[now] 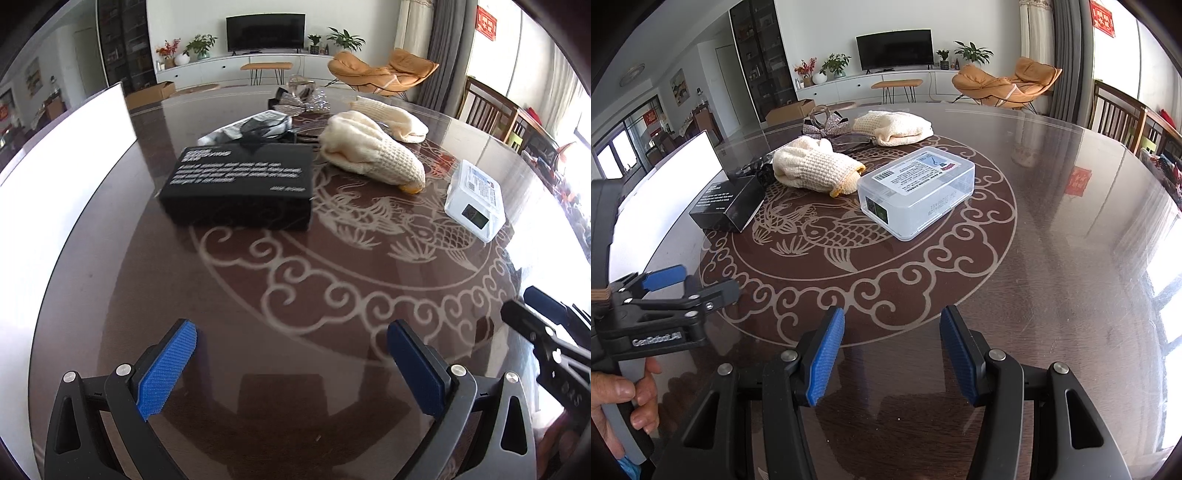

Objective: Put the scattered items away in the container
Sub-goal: 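Move the left tool forward and close it on the black soap box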

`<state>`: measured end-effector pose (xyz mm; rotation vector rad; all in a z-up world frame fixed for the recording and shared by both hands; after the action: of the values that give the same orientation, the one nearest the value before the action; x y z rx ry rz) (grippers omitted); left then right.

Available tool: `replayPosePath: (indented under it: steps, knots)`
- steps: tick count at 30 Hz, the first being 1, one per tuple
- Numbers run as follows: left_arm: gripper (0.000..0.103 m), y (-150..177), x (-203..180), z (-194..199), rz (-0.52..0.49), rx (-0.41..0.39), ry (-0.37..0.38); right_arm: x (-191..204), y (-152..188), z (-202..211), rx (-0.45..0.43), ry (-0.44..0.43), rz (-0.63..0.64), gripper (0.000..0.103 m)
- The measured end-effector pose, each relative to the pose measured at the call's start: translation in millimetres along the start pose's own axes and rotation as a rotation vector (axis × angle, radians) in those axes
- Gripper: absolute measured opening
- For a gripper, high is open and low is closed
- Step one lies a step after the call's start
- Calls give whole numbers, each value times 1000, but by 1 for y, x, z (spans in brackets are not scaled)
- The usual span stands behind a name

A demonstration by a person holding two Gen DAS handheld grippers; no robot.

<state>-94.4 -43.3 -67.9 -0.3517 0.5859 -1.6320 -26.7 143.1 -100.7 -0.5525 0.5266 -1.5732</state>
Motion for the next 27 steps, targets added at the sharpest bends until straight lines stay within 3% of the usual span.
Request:
replayPosePath:
  steps: [3,6,9,12,15,18,19,23,27]
  knots:
    - [103,15,18,17,35,-12,-11,22,-19,-6,8,-128,13,55]
    - [103,22,27,32,64,-35,-26,64,-69,-26,10,-157,89,55]
    - [103,24,30,45,77,-55,-9,101,-122,-51,-25,-130,181,55]
    - [103,28,33,56,61,-70,-18,132,-148,-77,-39,-72,313,55]
    - [103,33,41,63,51,-73,-42,158,-145,-88,11,-140,471,56]
    - [103,33,55,63,88,-73,-55,165,-127,-69,151,-469,477,55]
    - [103,31,60,63,109,-78,-44,163,-120,-59,156,-499,482,55]
    - [103,8,71,56,148,-95,7,125,-88,-28,114,-430,396,55]
    - [103,-37,67,37,68,-100,19,87,-41,-6,105,-430,244,55]
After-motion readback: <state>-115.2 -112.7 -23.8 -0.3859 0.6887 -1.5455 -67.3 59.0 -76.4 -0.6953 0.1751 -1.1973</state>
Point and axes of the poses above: each gripper's, at about its wrist camera, not at the fingertips, and z roughly against the way its jaws point, x to its left, y to its underside, the point moved 3 cm from there along -z, roughly the way its jaws point, and after that the axes turned 4 degrees about y, right-handed, at the moved point
